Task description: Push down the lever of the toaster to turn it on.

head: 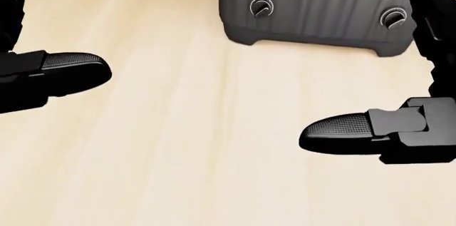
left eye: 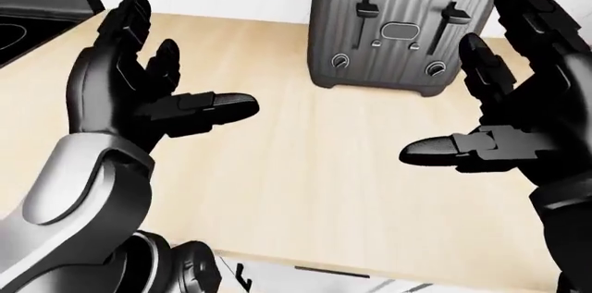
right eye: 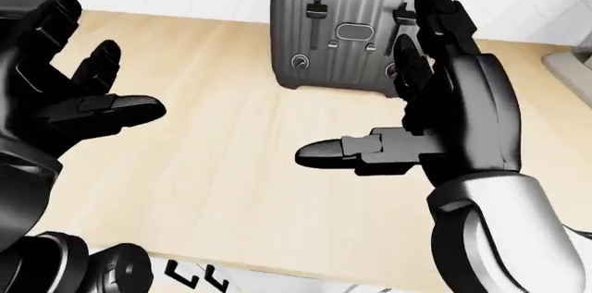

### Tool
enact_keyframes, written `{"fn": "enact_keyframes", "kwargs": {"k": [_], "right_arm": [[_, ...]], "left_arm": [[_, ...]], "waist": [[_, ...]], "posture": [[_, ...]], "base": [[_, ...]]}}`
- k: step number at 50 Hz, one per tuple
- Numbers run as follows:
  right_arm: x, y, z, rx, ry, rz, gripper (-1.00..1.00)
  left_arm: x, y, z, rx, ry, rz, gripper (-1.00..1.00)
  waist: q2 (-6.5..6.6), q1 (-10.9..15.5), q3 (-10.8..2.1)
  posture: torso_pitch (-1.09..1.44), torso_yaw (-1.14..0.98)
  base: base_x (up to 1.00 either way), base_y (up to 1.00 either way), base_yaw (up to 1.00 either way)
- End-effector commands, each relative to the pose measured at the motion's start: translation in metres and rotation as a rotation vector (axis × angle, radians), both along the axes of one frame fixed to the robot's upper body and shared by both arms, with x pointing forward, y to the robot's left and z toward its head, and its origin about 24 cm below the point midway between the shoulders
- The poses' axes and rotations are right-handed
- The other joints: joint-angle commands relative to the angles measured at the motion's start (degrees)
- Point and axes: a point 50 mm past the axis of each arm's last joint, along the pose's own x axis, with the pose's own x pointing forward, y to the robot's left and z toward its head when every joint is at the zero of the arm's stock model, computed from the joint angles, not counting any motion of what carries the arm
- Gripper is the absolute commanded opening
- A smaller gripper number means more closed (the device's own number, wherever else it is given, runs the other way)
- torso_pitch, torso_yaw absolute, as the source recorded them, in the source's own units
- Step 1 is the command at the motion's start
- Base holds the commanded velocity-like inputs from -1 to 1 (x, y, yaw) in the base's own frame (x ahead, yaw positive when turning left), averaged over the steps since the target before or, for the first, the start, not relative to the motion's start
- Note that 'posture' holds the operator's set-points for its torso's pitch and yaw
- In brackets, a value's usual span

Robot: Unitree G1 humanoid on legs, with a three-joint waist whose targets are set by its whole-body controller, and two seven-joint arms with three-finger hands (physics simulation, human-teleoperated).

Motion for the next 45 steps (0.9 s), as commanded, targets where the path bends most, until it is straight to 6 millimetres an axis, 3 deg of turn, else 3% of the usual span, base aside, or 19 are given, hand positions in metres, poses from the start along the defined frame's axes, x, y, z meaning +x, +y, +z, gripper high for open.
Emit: {"fn": "enact_keyframes", "kwargs": {"k": [1, 11, 25, 45], "right_arm": [[-0.0033, -0.0020, 0.0084, 0.016, -0.064, -0.011, 1.00], [-0.0036, -0.0019, 0.0089, 0.014, -0.067, -0.011, 1.00], [-0.0029, -0.0018, 0.0078, 0.013, -0.065, -0.013, 1.00], [-0.0029, -0.0019, 0.0072, 0.010, -0.062, -0.016, 1.00]], "left_arm": [[-0.0058, -0.0004, 0.0129, 0.007, -0.089, 0.007, 1.00], [-0.0094, -0.0007, 0.0146, 0.015, -0.097, -0.005, 1.00], [-0.0109, 0.0008, 0.0140, 0.017, -0.076, -0.003, 1.00], [-0.0107, -0.0007, 0.0124, 0.025, -0.067, -0.007, 1.00]], "waist": [[-0.31, -0.2, -1.62], [0.29, -0.9, -2.41], [1.31, -0.9, -2.57], [1.58, -1.0, -8.82]], "posture": [[0.00, 0.00], [0.00, 0.00], [-0.02, 0.00], [-0.22, 0.00]], "base": [[0.00, 0.00, 0.00], [0.00, 0.00, 0.00], [0.00, 0.00, 0.00], [0.00, 0.00, 0.00]]}}
